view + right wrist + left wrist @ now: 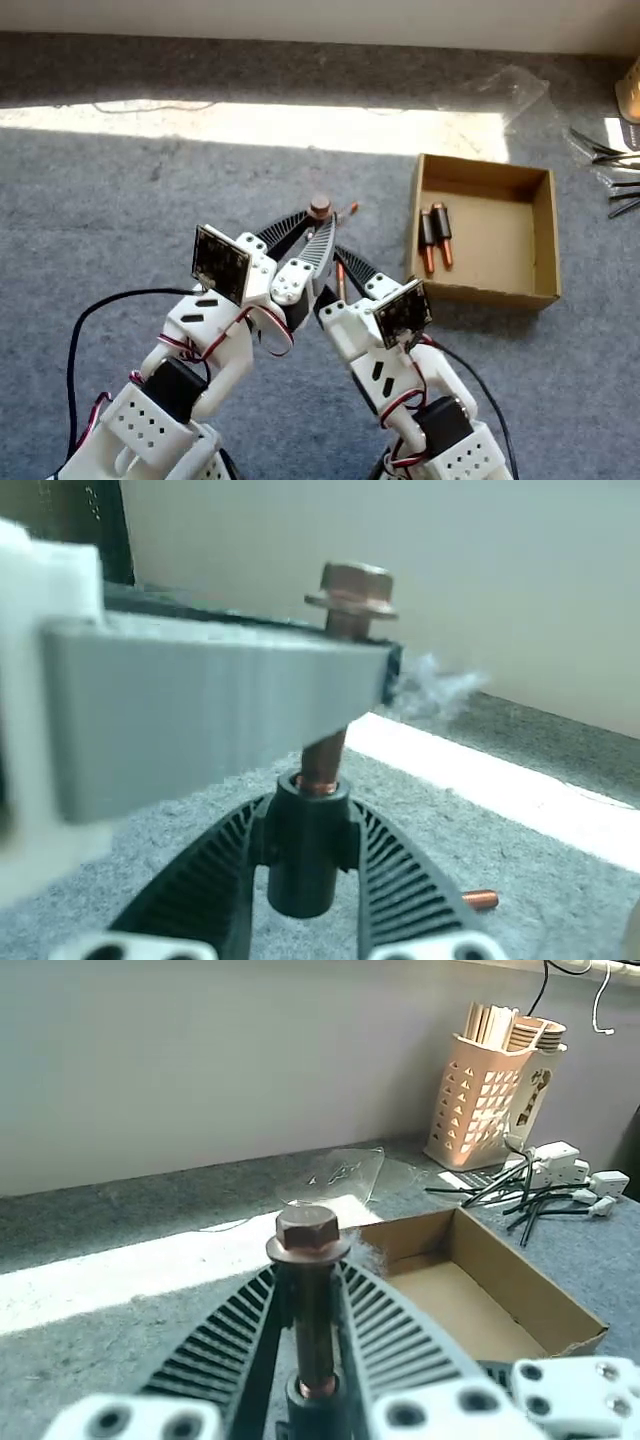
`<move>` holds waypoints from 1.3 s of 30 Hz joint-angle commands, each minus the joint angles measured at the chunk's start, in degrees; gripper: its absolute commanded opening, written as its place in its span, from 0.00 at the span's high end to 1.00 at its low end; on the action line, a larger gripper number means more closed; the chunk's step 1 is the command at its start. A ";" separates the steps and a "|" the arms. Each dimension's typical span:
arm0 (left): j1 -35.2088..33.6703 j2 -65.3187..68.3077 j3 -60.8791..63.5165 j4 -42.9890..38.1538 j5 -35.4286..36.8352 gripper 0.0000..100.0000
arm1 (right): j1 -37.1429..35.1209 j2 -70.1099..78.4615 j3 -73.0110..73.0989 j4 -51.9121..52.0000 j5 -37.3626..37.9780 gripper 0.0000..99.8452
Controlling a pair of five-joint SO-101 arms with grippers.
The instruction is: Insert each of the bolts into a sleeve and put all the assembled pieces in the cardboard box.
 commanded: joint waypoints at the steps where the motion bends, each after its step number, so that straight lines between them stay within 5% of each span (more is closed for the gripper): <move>1: 0.66 -1.10 1.10 -3.08 0.35 1.00 | 1.63 -0.75 8.31 -0.13 -4.04 0.99; 13: 0.75 -12.62 6.11 -2.90 0.44 1.00 | 3.12 -0.75 8.22 -0.22 -4.92 0.99; 39: 0.31 -13.32 10.33 0.44 0.35 1.00 | 3.38 -0.75 8.31 -0.22 -4.57 0.99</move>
